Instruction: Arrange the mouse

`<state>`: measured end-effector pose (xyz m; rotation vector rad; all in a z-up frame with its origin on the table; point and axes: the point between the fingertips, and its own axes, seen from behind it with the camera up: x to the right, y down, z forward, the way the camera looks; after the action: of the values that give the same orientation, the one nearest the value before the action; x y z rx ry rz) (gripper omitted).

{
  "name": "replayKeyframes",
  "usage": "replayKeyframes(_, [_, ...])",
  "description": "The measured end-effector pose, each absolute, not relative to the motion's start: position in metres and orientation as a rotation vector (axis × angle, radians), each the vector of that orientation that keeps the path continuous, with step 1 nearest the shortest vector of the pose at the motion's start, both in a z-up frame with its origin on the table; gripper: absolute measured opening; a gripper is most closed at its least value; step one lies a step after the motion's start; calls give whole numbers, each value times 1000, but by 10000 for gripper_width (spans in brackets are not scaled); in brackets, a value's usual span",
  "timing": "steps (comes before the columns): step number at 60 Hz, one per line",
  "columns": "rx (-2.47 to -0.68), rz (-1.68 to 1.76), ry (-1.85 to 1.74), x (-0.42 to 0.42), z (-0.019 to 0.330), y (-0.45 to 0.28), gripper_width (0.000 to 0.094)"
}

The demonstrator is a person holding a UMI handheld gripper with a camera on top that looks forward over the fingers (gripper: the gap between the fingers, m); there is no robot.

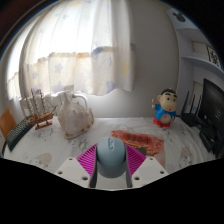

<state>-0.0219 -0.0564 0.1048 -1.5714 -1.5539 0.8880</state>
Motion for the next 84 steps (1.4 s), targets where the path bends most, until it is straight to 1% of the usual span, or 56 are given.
replayKeyframes(5, [-1562, 876, -1525, -58, 111, -29, 404])
replayKeyframes(9, [-1559, 852, -1510, -84, 102, -6, 404])
replayKeyframes(16, [-1591, 786, -1533, -114, 57, 30, 405])
replayKeyframes(23, [-1661, 735, -1576, -120, 6, 50, 408])
replayKeyframes(27, [-1690, 720, -1608, -114, -17, 54, 468])
replayKeyframes(30, [-1685, 756, -1600, -114, -13, 54, 531])
replayKeyframes(31, [-1690, 750, -1607, -112, -14, 54, 571])
replayKeyframes(32, [-1695, 743, -1614, -110, -14, 55, 636])
replayKeyframes(34, [-1704, 728, -1621, -105, -10, 58, 817])
replayKeyframes(35, [-1710, 727, -1621, -102, -7, 58, 872])
replayKeyframes(36, [-1713, 735, -1617, -99, -3, 56, 833])
replayKeyframes(37, [-1723, 737, -1618, -95, 2, 56, 816])
replayKeyframes(42, [-1744, 763, -1628, -65, 40, 48, 861])
replayKeyframes(50, [-1731, 756, -1668, 21, 109, 30, 862])
replayKeyframes(55, [-1722, 732, -1697, 80, 138, 18, 856])
replayKeyframes(60, [-1737, 696, -1702, 127, 152, 12, 854])
replayKeyframes(66, [-1762, 682, -1689, 161, 160, 2, 852])
replayKeyframes(84, [-1725, 667, -1682, 179, 168, -7, 853])
